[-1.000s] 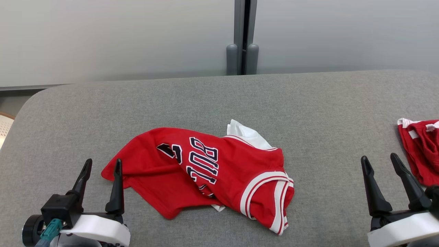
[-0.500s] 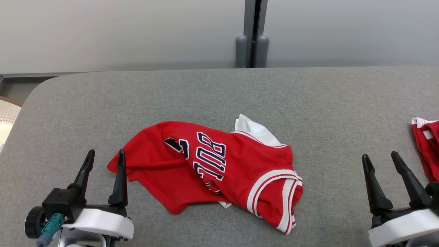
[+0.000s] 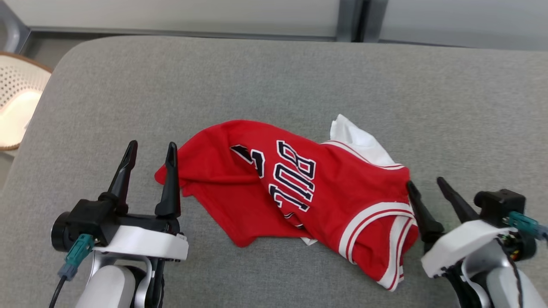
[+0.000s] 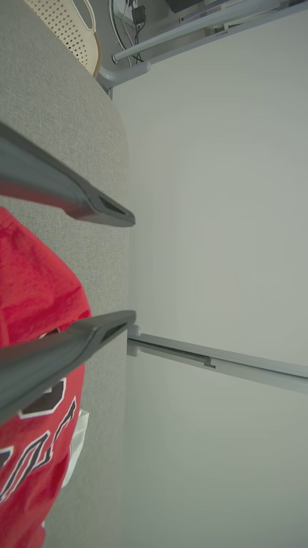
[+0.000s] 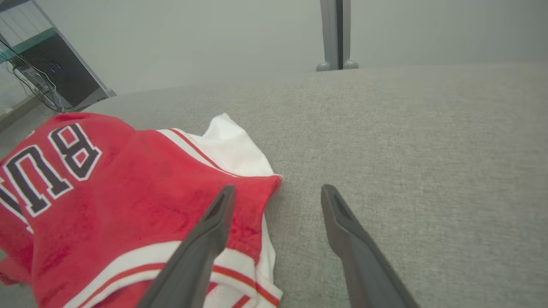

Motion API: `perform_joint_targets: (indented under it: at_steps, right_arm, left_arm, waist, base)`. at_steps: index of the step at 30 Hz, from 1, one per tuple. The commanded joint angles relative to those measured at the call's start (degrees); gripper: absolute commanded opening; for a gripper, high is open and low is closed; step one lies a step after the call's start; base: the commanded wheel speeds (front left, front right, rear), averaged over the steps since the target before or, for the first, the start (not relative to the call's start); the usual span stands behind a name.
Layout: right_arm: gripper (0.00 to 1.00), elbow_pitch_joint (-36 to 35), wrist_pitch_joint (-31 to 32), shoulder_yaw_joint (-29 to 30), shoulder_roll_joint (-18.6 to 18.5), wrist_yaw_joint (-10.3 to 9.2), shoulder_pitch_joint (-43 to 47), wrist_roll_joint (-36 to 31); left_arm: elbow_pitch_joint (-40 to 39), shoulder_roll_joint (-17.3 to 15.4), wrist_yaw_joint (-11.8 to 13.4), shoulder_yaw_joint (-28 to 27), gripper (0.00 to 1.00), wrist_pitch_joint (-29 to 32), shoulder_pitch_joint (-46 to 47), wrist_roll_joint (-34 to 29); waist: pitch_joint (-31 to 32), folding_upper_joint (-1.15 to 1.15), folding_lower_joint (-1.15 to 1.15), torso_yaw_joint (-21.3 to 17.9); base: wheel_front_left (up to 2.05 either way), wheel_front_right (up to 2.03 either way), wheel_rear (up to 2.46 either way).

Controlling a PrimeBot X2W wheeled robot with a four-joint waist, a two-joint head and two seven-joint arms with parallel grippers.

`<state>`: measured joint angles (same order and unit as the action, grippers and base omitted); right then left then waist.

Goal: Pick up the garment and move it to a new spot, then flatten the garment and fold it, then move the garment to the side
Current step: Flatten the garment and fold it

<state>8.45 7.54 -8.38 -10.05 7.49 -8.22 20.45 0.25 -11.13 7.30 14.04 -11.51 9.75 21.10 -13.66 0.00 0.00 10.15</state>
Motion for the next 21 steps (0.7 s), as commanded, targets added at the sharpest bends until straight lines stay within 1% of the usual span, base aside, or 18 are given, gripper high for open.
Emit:
perform_joint_targets:
  at_steps: [1, 4, 5, 6, 7, 8, 11, 15, 17, 19, 21]
  right_arm:
    - [1.00, 2.1, -0.3, -0.9, 0.1, 0.00, -1.5, 0.8]
    - [1.00, 6.3, -0.6, -3.4, 0.2, 0.00, -4.1, 2.6]
    - [0.89, 7.2, -0.6, -4.1, 0.1, 0.00, -4.6, 3.1]
    - [0.45, 7.8, -1.0, -4.3, 0.2, 0.00, -5.0, 4.0]
    - [0.17, 8.1, -1.1, -4.7, 0.2, 0.00, -5.3, 4.7]
    - [0.00, 8.0, -1.4, -5.2, -0.3, 0.00, -5.6, 4.8]
    - [0.00, 6.8, -2.8, -6.0, -1.2, 0.00, -6.2, 5.1]
    - [0.00, 2.3, -5.6, -6.3, -2.3, 0.00, -6.3, 5.9]
    - [0.00, -1.1, -6.7, -5.9, -3.6, 0.00, -6.1, 4.7]
    - [0.00, -4.4, -7.2, -4.8, -4.7, -0.01, -4.9, 2.3]
    - [0.00, -7.3, -6.8, -3.3, -5.2, 0.00, -2.9, 0.5]
  left_arm:
    - [0.4, 0.0, -0.2, -0.1, 1.00, -0.5, 1.0, -0.1]
    - [1.3, 0.4, -0.4, 0.1, 1.00, -1.1, 2.0, 0.0]
    - [1.6, 0.4, -0.5, 0.1, 1.00, -1.3, 2.1, 0.0]
    - [1.9, 0.5, -0.5, 0.0, 1.00, -1.5, 2.3, 0.0]
    - [2.0, 0.4, -0.5, 0.0, 1.00, -1.6, 2.5, 0.1]
    - [2.1, 0.3, -0.5, -0.2, 1.00, -1.7, 2.8, 0.1]
    - [2.3, 0.2, -0.5, -0.4, 1.00, -1.9, 2.9, 0.2]
    - [2.5, -0.2, -0.5, -0.9, 1.00, -2.2, 2.9, 0.3]
    - [2.5, -0.3, -0.6, -1.0, 1.00, -2.2, 2.9, 0.4]
    - [2.4, -0.5, -0.6, -1.1, 1.00, -2.4, 3.1, 0.5]
    - [2.4, -0.7, -0.6, -1.1, 1.00, -2.4, 3.2, 0.5]
  waist:
    - [-1.7, 0.00, 0.00, 1.3]
    - [-2.4, 0.00, 0.00, 1.7]
    - [-2.4, 0.00, 0.00, 1.7]
    - [-2.5, 0.00, 0.00, 1.7]
    - [-2.6, 0.00, 0.00, 1.6]
    - [-2.6, 0.00, 0.00, 1.4]
    - [-2.7, 0.00, 0.00, 0.9]
    - [-2.7, 0.00, 0.00, -0.5]
    - [-2.7, 0.00, 0.00, -1.3]
    - [-2.8, 0.00, 0.00, -1.9]
    - [-2.9, 0.00, 0.00, -2.3]
  base:
    - [0.00, 0.00, 0.00]
    - [0.00, 0.00, 0.00]
    - [0.00, 0.00, 0.00]
    - [0.00, 0.00, 0.00]
    - [0.00, 0.00, 0.00]
    - [0.00, 0.00, 0.00]
    - [0.00, 0.00, 0.00]
    - [0.00, 0.00, 0.00]
    - [0.00, 0.00, 0.00]
    - [0.00, 0.00, 0.00]
    - [0.00, 0.00, 0.00]
